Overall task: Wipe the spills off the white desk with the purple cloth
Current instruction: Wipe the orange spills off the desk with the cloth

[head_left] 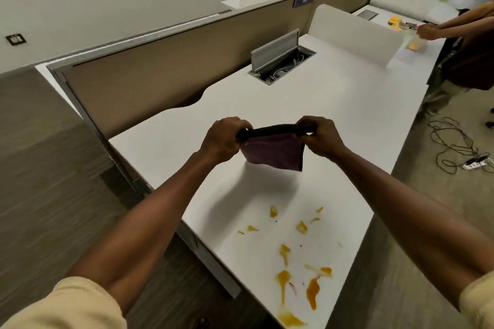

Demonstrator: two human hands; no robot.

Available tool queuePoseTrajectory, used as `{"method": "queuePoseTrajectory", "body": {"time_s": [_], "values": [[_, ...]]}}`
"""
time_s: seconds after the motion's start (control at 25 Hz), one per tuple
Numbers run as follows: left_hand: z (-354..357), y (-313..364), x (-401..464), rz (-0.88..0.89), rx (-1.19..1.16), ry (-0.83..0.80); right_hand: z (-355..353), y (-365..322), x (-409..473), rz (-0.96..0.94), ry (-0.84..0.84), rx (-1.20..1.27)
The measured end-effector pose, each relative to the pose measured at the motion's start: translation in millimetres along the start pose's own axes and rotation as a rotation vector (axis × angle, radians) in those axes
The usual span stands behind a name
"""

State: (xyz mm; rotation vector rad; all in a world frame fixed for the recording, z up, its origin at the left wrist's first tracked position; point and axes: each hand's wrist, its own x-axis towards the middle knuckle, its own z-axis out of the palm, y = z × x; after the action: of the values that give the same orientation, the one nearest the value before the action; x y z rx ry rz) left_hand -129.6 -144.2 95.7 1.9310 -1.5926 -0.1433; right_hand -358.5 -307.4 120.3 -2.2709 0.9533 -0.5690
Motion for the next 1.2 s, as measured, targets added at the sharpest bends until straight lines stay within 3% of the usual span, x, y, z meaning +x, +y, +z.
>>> {"method": "queuePoseTrajectory", "body": {"time_s": [0.16,0.28,0.48,0.6,0.76,0.88,1.0,1.2], "values": [[36.8,44.7,12.3,-0.059,0.125,0.103,-28.1,37.7,-5.0,-0.115,0.059,0.013],[63.1,77.4,18.6,-0.208,0.101,0.068,-51.3,68.8,-11.8,-0.132,-0.034,-0.011],[101.4,118.5,33.2,-0.528,-0.433,0.105,-73.3,110.4,-12.7,-0.034,-0.101,0.075],[115.0,130.2,41.9,-0.583,-0.577,0.126,-82.9,125.7,-11.2,-0.042,-0.059,0.088],[133.3,133.5,28.9,-0.440,-0.401,0.214,-98.5,132.4,-26.7,-0.203,-0.061,0.141],[157.7,118.0,-3.8,-0.374,-0.268,0.057,-84.9,163.3,-52.0,-0.303,-0.252,0.037],[182.3,101.7,-36.2,-0.406,-0.134,-0.157,-52.5,199.5,-85.9,-0.262,-0.519,-0.075],[195.6,105.0,-41.8,-0.575,-0.063,-0.012,-32.4,201.9,-97.0,-0.115,-0.466,-0.039]]}}
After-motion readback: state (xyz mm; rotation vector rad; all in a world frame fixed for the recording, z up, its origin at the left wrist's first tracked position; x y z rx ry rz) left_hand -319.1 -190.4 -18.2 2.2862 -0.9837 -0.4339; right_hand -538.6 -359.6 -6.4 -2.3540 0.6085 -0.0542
